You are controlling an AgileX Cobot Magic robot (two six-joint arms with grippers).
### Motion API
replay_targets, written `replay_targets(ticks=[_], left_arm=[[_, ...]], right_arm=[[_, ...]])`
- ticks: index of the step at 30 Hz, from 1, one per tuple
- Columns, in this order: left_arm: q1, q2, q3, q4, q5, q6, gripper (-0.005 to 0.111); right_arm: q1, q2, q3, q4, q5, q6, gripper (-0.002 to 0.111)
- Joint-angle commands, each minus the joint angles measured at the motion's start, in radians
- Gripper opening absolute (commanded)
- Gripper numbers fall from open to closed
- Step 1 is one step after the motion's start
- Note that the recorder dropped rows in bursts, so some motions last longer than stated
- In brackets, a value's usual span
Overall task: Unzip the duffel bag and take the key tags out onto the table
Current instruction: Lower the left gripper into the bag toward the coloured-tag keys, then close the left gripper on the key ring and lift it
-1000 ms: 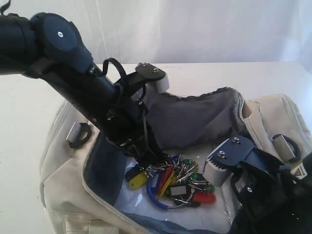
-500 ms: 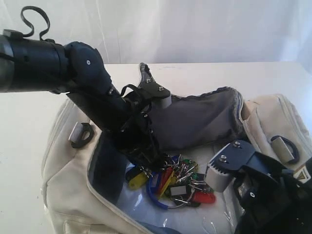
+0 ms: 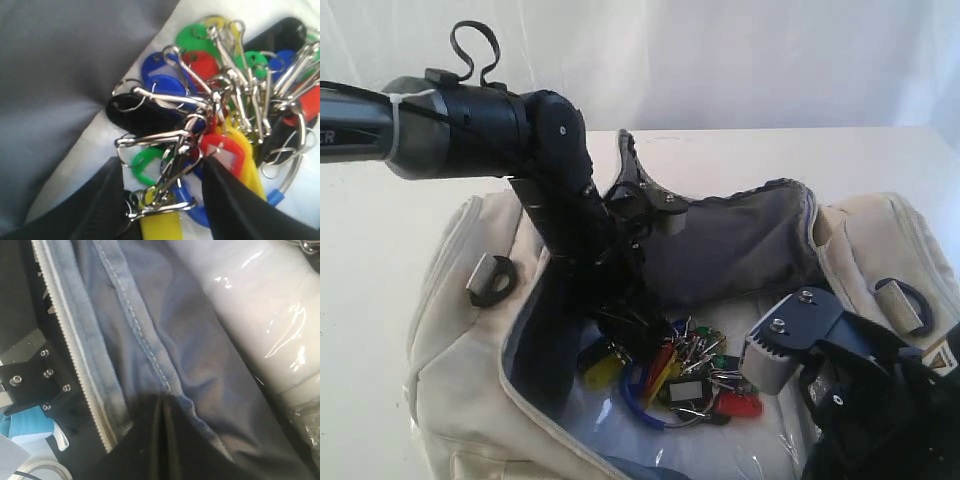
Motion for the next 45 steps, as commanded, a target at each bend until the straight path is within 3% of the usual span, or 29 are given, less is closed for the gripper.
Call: replay_targets(ticks=[1, 10, 14, 20, 24, 34, 45], left_arm=[[-0.008, 0.037, -0.005, -0.028, 0.054, -0.009, 0.053], [-0.038, 0.057, -0.005, -0.190, 0.055, 0.122, 0.053], [-0.045, 0.057, -0.005, -0.208, 0.063, 0.124, 0.047], [-0.045, 0.058, -0.005, -0.237, 0.064, 0.124, 0.023], [-0.045, 0.057, -0.008, -0.235, 0.040, 0.129, 0.000], [0.005, -0.094, -0.081, -0.174, 0.077, 0.118, 0.000], [0.005, -0.223, -0.081, -0.112, 0.096, 0.110, 0.000]], right_arm=[[0.009, -0.009, 0.007, 0.013, 0.028, 0.002, 0.000], [0.009, -0.009, 0.007, 0.009, 0.014, 0.002, 0.000], [0.009, -0.009, 0.007, 0.009, 0.014, 0.002, 0.000], [0.009, -0.009, 0.007, 0.008, 0.012, 0.002, 0.000], [0.009, -0.009, 0.007, 0.008, 0.011, 0.002, 0.000], [0.009, -0.009, 0.007, 0.008, 0.018, 0.002, 0.000], [0.009, -0.009, 0.007, 0.008, 0.012, 0.002, 0.000]])
